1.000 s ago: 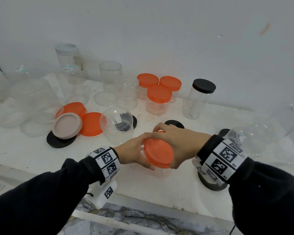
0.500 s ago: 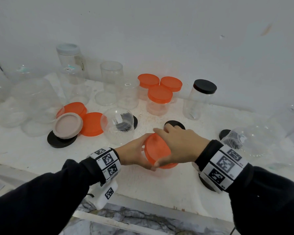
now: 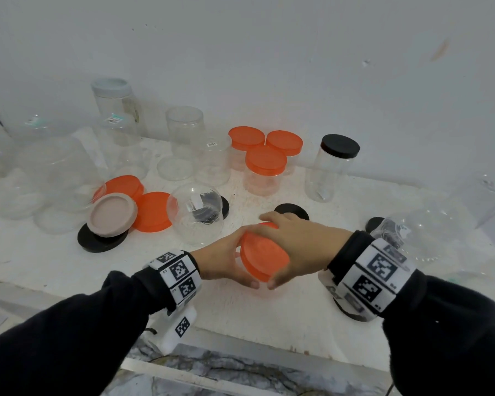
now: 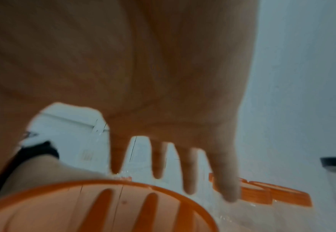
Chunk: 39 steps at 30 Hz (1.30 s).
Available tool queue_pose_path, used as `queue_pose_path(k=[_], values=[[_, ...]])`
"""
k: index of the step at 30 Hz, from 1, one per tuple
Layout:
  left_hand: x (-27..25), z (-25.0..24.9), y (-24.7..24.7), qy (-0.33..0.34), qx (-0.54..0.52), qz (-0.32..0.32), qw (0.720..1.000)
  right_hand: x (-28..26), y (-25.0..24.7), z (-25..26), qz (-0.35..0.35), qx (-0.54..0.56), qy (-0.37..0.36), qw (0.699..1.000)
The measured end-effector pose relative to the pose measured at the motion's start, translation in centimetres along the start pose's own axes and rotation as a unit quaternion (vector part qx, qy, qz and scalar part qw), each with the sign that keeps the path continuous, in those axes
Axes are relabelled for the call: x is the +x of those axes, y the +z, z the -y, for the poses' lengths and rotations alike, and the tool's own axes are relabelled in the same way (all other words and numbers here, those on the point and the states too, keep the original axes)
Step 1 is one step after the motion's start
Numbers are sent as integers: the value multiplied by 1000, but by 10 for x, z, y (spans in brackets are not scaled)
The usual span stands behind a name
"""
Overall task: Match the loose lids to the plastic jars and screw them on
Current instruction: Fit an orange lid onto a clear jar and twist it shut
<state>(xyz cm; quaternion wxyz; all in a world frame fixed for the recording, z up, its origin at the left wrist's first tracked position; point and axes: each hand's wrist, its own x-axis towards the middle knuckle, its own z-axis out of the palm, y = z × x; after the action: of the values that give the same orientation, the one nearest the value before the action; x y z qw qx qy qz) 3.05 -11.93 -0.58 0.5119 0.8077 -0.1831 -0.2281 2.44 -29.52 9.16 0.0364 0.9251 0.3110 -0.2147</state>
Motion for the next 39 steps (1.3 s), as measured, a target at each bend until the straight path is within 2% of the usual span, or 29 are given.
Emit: queue_pose_path(k=[2,4,7,10,12,16,21,23,29,34,39], values=[[0,0,0,2,-9,5,1000,0,-5,-1,40,17,-44,998],[1,0,0,4,-12,6,1000,1,-4,-2,32,21,-44,998],[1,0,1,7,-7,-8,1000,1,0,4,-28,20,6,999],[0,-1,0,-1,-4,-13,1000,1,5,8,-63,-29,58,996],[0,-1,0,-7,0,-14,1000,1,5,5,-48,-10,44,998],[0,-2,0,-6,-10,-12,1000,0,-1,-2,23,22,-29,999],[0,-3,0,2,-12,-18,1000,1,3,8,-64,-19,46,997],[-1,-4,0,-2,-7,-19,1000,1,6,9,-74,-45,63,994],[-1,-2,0,-8,-15,-18,1000,1,2,-2,-3,9,-34,999],[-1,-2,0,-2,-26,-18,1000,2,7,1,-70,-38,-14,997],[-3,-2,-2,-13,-32,-13,999,-4,13,-6,-101,-62,-44,992]])
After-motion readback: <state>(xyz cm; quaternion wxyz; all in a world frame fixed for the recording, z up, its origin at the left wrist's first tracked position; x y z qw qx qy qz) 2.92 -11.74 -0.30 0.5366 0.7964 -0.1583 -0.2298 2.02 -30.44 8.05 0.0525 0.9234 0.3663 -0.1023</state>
